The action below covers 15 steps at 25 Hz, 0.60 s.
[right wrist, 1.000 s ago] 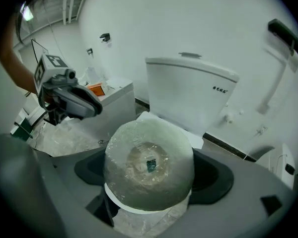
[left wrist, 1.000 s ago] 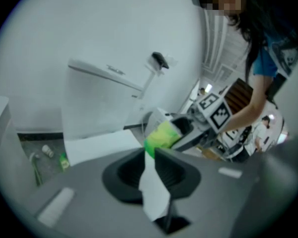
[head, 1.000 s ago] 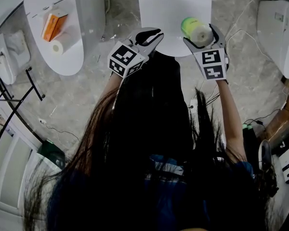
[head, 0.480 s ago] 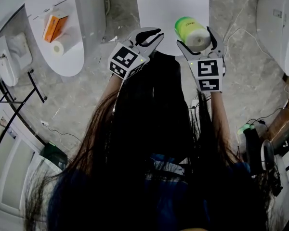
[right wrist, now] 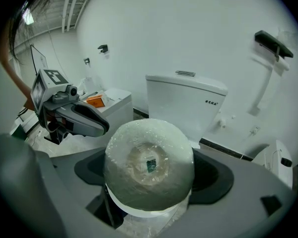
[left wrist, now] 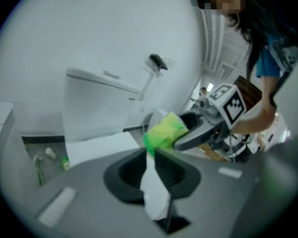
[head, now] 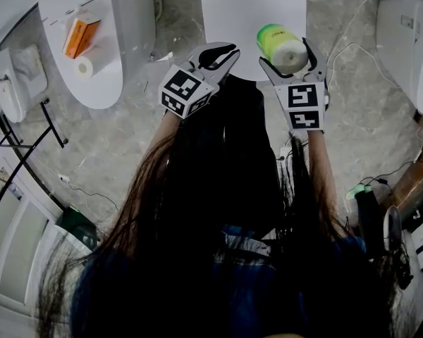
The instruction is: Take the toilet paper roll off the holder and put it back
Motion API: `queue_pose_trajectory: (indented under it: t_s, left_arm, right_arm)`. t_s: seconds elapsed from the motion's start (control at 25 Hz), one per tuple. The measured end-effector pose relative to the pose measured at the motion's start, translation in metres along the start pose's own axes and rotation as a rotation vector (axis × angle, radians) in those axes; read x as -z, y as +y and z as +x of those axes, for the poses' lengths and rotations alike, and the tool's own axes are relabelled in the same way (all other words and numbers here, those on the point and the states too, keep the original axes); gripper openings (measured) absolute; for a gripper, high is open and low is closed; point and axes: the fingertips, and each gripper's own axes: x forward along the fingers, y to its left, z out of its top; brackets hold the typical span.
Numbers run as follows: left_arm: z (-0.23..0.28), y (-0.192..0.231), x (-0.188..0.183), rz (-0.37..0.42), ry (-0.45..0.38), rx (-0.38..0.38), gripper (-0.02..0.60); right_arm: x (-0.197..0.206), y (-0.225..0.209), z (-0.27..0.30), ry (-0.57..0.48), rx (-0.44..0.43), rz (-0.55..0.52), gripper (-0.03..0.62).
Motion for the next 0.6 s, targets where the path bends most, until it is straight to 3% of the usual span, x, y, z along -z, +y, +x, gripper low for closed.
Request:
queue_pose_trajectory:
  t_s: [0.16, 0.44, 0.6]
  left_arm:
    - [0.002, -0.002, 0.004, -0.010, 0.001, -0.006, 0.045]
    - [0.006, -0.003, 0.008, -0.025, 0.001, -0.012, 0.044]
    - [0.007, -0.005, 0.012, -0.031, 0.012, -0.010, 0.044]
  right_arm:
    - [0.011, -0.005, 0.023, 0.029, -0.019, -0.014, 0.465]
    - [0.025, -0.007, 0.116, 0.144, -0.054, -0.273, 0.465]
    - [0.037, -0.003, 0.162, 0.218, -0.086, -0.321, 0.465]
